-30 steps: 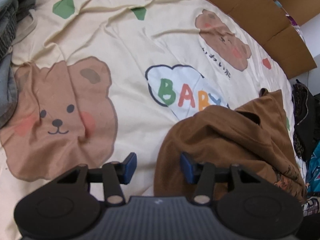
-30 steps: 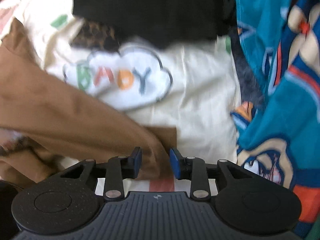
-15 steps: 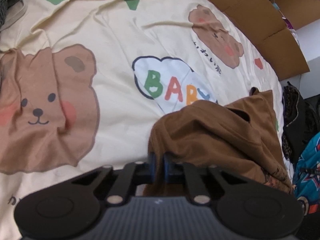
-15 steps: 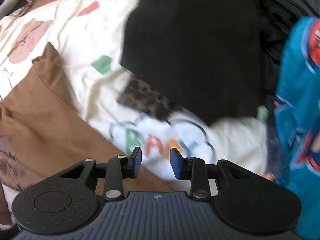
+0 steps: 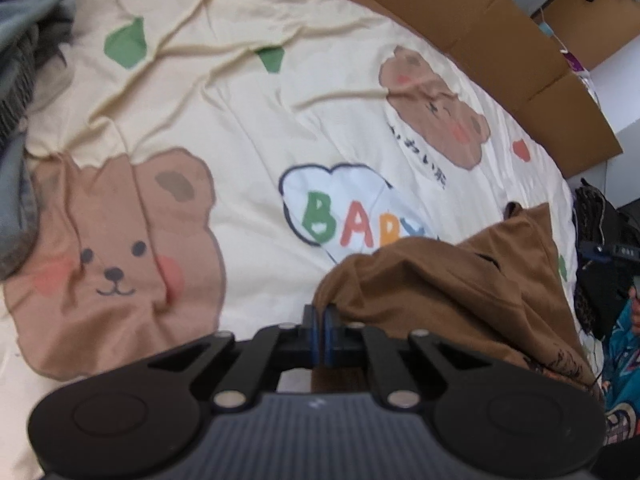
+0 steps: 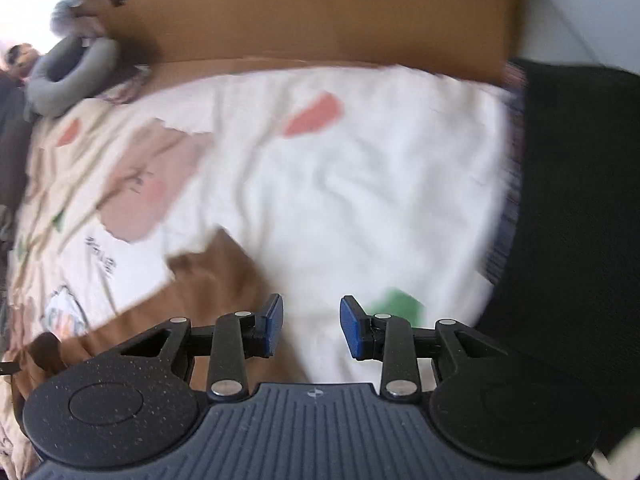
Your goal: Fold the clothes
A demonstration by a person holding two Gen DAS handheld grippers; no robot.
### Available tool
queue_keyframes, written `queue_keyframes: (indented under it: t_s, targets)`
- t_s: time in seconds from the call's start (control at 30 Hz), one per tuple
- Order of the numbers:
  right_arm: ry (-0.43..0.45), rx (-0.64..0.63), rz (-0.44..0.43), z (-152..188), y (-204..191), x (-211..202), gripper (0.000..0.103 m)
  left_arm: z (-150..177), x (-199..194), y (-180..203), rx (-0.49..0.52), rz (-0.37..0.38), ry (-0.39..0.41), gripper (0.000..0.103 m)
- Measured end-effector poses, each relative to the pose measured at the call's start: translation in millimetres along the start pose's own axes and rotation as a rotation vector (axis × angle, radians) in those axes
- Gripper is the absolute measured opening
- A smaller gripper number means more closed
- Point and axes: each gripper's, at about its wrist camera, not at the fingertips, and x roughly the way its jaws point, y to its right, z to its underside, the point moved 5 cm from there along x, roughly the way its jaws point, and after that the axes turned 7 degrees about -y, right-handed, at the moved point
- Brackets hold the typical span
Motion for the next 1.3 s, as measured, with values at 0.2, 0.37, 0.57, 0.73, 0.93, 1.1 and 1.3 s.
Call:
queue_keyframes:
  t_s: [0.2, 0.37, 0.57, 0.73, 0.93, 1.1, 1.3]
  targets:
    - [-0.011, -0.049, -0.069, -20, -41, 41, 0.048, -6, -14, -3, 0.018, -0.038, 0.036, 0.003]
    - [-0.030, -0.099, -0.060, -32, -60, 65, 0.048, -11, -25, -10, 0.019, -0.075, 0.060, 0.003]
    - [-0.047, -0.118, -0.063, -46, -66, 76, 0.048, -13, -40, -20, 0.011, -0.119, 0.083, 0.003]
    - [-0.082, -0.214, -0.071, -62, -87, 85, 0.048, -9, -46, -29, -0.002, -0.136, 0.079, 0.003]
    - [-0.197, -0.431, -0.083, -56, -118, 105, 0.055, -2, -50, -35, -0.013, -0.148, 0.084, 0.003]
    - [-0.242, -0.514, -0.076, -51, -131, 114, 0.058, 2, -52, -42, -0.026, -0.177, 0.092, 0.003]
    - [-0.324, -0.596, -0.053, -43, -137, 122, 0.020, 2, -56, -44, -0.027, -0.188, 0.102, 0.003]
